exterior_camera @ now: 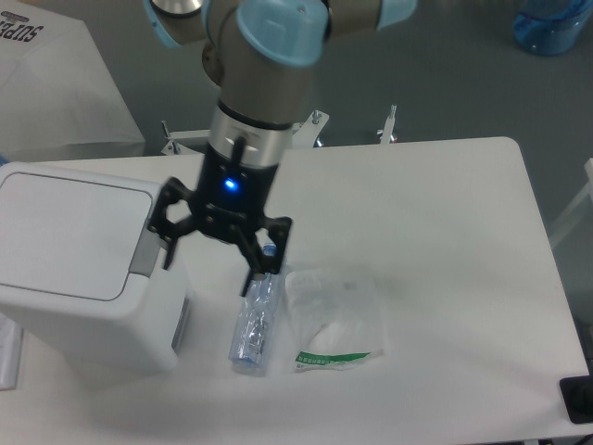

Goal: Open the trash can
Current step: 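Move the gripper over the lid edge of the white trash can, then press the gripper against the lid edge to flip the lid open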

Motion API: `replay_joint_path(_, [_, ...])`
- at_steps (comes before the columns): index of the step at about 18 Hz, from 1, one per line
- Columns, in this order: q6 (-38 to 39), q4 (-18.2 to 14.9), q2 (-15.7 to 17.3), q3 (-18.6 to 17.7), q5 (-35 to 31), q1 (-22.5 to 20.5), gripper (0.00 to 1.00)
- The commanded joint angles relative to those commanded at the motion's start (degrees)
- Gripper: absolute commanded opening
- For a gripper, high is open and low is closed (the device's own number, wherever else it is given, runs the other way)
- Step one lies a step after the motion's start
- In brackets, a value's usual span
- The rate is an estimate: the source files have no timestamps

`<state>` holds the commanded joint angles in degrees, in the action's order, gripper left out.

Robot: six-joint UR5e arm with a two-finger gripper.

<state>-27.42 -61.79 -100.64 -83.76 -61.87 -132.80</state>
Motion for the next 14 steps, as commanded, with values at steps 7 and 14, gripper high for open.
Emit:
replay_joint_path(7, [-0.4,1.0,0.2,-1.5,0.0,0.0,1.00])
replay_joint_path(14, [-1.0,4.4,1.9,-5.8,-0.3,0.0,1.00])
